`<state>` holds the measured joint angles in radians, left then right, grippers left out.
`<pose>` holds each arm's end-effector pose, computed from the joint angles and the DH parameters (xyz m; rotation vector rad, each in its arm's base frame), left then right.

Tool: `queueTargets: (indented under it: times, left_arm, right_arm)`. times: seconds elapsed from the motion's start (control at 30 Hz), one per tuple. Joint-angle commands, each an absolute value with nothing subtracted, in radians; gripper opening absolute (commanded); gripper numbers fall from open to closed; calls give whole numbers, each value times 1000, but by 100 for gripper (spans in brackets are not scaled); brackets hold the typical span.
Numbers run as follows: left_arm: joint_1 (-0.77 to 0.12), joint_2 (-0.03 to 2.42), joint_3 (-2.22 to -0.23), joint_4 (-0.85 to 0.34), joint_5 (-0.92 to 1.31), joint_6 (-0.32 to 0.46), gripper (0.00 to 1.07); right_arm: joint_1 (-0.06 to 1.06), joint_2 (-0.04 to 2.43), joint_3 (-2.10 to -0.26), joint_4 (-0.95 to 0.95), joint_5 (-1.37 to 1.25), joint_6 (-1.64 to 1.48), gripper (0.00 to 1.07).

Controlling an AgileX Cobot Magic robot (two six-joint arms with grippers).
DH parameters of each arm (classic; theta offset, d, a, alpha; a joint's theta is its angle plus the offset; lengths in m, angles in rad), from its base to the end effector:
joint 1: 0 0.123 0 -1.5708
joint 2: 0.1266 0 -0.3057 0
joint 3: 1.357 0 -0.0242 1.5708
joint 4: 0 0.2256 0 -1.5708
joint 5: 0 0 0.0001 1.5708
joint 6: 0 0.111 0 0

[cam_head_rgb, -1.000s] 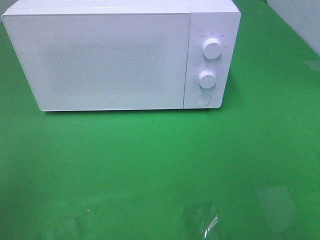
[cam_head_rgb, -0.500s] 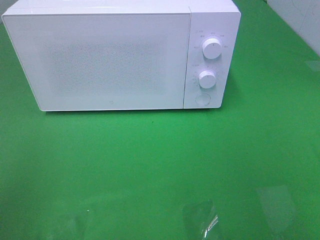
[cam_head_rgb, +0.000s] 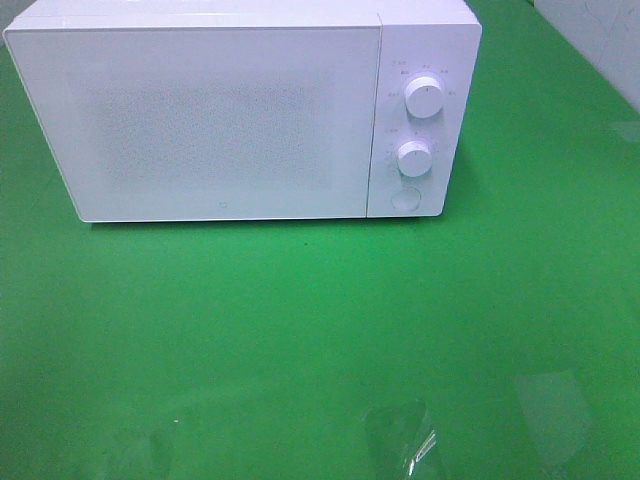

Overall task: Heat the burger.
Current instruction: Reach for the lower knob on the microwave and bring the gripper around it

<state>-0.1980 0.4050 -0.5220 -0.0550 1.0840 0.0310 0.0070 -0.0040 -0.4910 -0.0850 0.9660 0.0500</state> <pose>0.0216 -0.0098 0.2620 0.2703 2.4390 -0.1445 -0.0255 -0.0079 0.2633 0.0408 1.9520 -0.0626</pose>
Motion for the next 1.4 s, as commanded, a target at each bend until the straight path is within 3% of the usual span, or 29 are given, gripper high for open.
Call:
queueTargets:
  times: [0.03, 0.2, 0.33, 1.4]
  left_arm:
    - [-67, 255, -517, -58, 1073, 34, 82]
    - [48, 31, -517, -61, 1072, 34, 82]
    - [64, -32, -516, -69, 1072, 34, 82]
    - [64, -21, -516, -72, 1072, 33, 82]
  right_arm:
    - [3, -30, -489, -88, 959, 44, 73]
    - [3, -30, -489, -88, 959, 44, 73]
    - [3, -30, -489, -88, 959, 44, 73]
    - [3, -30, -489, -88, 959, 44, 73]
